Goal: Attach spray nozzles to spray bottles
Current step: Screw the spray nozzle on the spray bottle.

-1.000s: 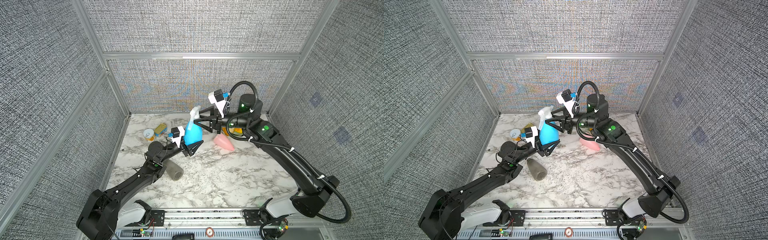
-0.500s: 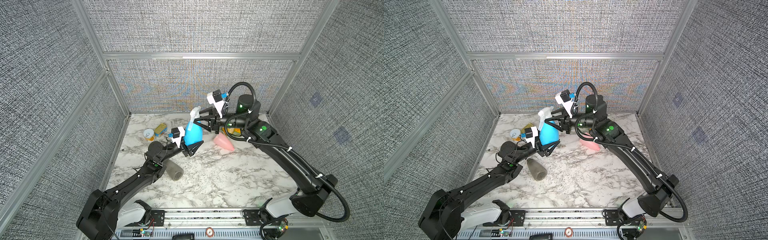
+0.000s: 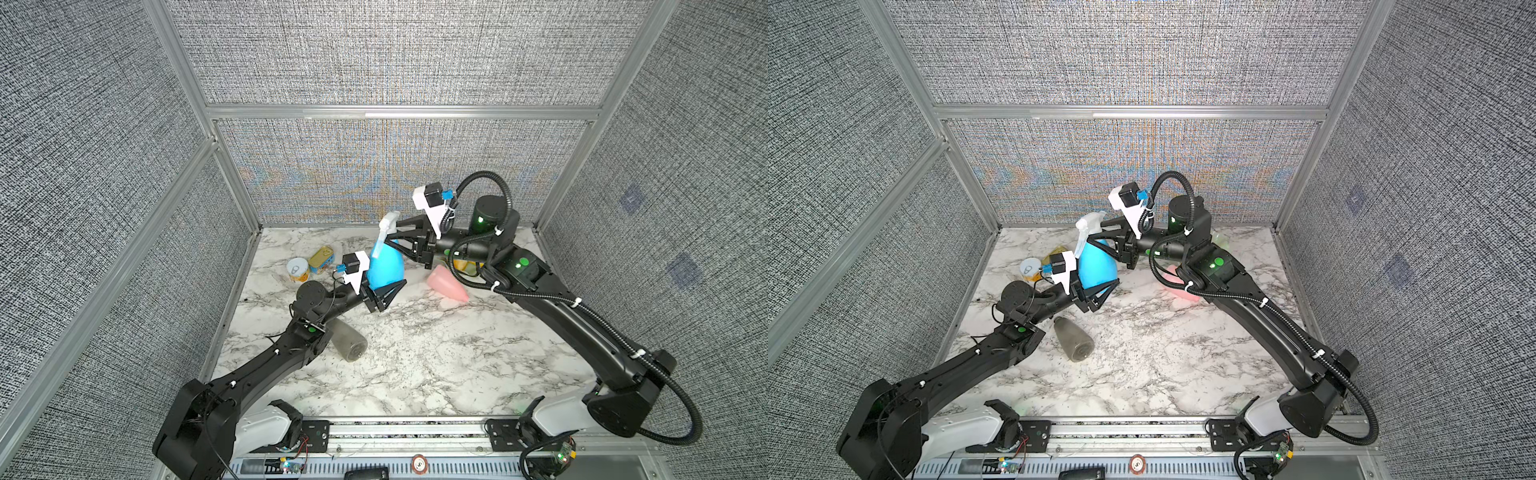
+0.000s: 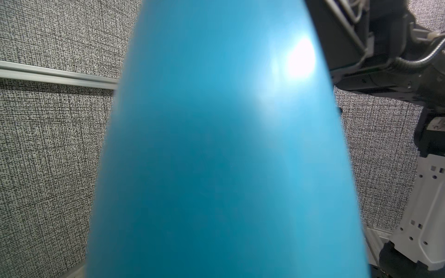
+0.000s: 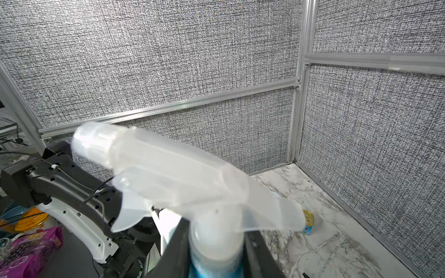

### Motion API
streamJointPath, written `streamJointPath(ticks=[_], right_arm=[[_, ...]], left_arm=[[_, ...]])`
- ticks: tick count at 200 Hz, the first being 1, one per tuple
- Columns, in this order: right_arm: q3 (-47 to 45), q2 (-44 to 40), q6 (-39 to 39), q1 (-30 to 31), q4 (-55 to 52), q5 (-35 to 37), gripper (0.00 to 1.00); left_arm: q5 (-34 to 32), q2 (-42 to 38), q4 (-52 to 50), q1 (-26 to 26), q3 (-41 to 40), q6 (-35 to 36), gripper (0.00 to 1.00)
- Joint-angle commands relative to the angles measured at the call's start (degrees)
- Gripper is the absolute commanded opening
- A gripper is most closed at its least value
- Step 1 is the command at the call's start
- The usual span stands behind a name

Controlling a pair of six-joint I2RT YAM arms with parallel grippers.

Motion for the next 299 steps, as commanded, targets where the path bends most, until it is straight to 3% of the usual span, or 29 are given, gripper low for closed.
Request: streamJointPath(ticks=[1, 25, 90, 182, 239, 299], right_arm=[[0.3, 0.4, 3.7, 2.7, -6.3, 4.5, 0.13], [1.6, 1.4, 4.2, 5.9, -11.1, 15.2, 0.06], [4.8, 3.0, 6.7, 13.4, -19.7, 40.7, 0.02], [12.5, 6.3, 13.8, 14.5, -29.4, 43.1, 0.02], [15.2, 9.6, 16.0, 17.1, -30.0, 52.1, 0.04], [13.1, 6.5, 14.7, 17.3, -25.7, 48.4, 0.27]], left_arm=[[-1.4, -0.4, -2.1, -0.1, 1.1, 3.2, 0.70], [-2.7, -0.9, -3.7, -0.1, 1.3, 4.7, 0.69], [-6.1, -2.6, -5.6, -0.1, 1.1, 8.1, 0.69], [-9.0, -3.4, -7.9, -0.1, 0.6, 13.8, 0.68], [-10.7, -3.5, -8.5, -0.1, 0.5, 15.4, 0.67], [-10.3, -3.6, -8.2, -0.1, 0.3, 15.3, 0.67]])
